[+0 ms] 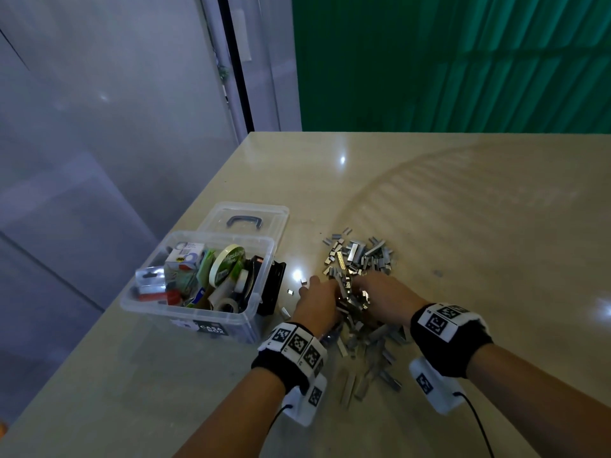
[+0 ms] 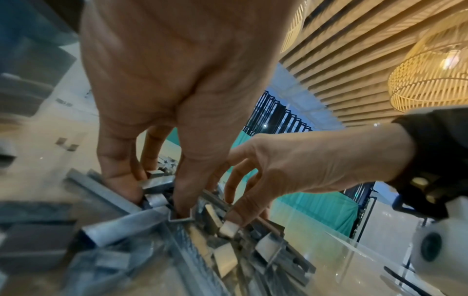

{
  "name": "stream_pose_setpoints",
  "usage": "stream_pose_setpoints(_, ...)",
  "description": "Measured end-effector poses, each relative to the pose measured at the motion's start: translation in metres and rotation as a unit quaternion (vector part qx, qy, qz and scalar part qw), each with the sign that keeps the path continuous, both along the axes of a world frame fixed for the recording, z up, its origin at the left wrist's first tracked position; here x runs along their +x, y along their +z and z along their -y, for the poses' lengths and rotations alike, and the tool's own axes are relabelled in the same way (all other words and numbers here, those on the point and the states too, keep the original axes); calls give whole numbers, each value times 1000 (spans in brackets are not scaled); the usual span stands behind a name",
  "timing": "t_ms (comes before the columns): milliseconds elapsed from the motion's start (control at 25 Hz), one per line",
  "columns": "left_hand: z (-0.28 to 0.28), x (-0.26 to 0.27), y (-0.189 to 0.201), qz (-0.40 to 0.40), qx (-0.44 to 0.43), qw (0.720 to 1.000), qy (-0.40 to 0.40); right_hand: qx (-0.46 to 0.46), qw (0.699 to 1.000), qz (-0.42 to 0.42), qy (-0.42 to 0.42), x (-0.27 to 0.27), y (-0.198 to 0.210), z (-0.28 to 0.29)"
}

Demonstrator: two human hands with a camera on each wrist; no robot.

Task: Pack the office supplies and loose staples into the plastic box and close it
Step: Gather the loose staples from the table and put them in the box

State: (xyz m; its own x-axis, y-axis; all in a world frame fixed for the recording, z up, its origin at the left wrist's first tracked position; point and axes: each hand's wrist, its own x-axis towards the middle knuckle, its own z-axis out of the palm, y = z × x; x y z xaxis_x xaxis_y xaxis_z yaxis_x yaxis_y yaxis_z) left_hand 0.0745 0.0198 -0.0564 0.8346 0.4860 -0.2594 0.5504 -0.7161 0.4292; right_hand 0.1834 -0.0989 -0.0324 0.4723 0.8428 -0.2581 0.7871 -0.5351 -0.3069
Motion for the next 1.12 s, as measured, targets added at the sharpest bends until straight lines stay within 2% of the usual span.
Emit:
stream_pose_setpoints(200, -9, 2, 4, 48, -29, 998, 4, 10, 1000, 22, -7, 6, -2, 1)
stream_pose_setpoints(600, -14, -5, 14, 108, -11, 994, 5, 15, 999, 7, -35, 1, 6, -1)
stream_pose_setpoints(840, -18, -8, 4, 125, -27, 992, -11, 9, 999, 11, -45, 2, 3, -1)
stream_pose_setpoints(1000, -19, -6, 5, 112, 5, 993, -23, 38, 998, 28, -51, -5, 8, -5)
stream_pose_setpoints(1120, -19, -8, 13, 125, 37, 991, -42, 39, 997, -8, -64, -12, 7, -9)
